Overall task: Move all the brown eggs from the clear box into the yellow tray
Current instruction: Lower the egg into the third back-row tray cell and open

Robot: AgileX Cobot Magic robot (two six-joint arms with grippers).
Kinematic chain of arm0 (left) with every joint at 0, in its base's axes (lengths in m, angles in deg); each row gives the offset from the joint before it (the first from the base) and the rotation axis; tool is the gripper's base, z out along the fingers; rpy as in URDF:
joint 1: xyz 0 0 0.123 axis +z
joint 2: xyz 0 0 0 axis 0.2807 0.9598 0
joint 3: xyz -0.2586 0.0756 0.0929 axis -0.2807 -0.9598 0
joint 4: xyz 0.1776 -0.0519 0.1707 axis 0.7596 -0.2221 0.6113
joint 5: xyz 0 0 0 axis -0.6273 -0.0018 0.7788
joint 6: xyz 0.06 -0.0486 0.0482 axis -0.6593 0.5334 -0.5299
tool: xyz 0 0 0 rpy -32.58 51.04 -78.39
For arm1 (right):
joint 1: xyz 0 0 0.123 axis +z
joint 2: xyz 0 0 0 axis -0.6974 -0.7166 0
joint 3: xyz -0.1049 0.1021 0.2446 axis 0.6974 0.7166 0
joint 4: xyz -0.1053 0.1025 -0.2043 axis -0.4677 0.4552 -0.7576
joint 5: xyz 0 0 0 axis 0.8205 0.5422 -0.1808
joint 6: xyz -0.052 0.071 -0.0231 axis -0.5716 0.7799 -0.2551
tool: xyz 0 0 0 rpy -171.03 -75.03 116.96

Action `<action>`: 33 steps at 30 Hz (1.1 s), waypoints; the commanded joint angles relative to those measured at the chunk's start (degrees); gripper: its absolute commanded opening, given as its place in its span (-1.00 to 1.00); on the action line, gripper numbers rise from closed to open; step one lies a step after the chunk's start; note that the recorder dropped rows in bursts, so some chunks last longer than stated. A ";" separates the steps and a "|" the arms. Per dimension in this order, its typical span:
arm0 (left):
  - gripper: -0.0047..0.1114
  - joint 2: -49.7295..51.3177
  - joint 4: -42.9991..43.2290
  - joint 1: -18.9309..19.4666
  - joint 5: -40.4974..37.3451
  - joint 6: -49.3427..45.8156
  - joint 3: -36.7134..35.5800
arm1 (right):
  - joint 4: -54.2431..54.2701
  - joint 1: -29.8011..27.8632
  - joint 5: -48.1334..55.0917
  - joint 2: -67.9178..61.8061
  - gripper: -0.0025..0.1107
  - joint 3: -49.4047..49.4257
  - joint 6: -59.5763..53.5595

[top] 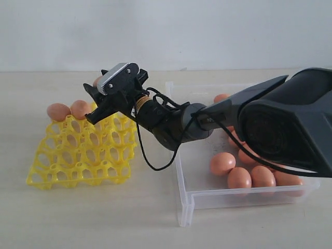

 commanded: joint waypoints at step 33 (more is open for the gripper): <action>-0.85 -0.10 0.15 -0.29 -0.22 -0.97 0.16 | -4.04 0.00 5.25 -1.10 -0.96 -1.20 3.84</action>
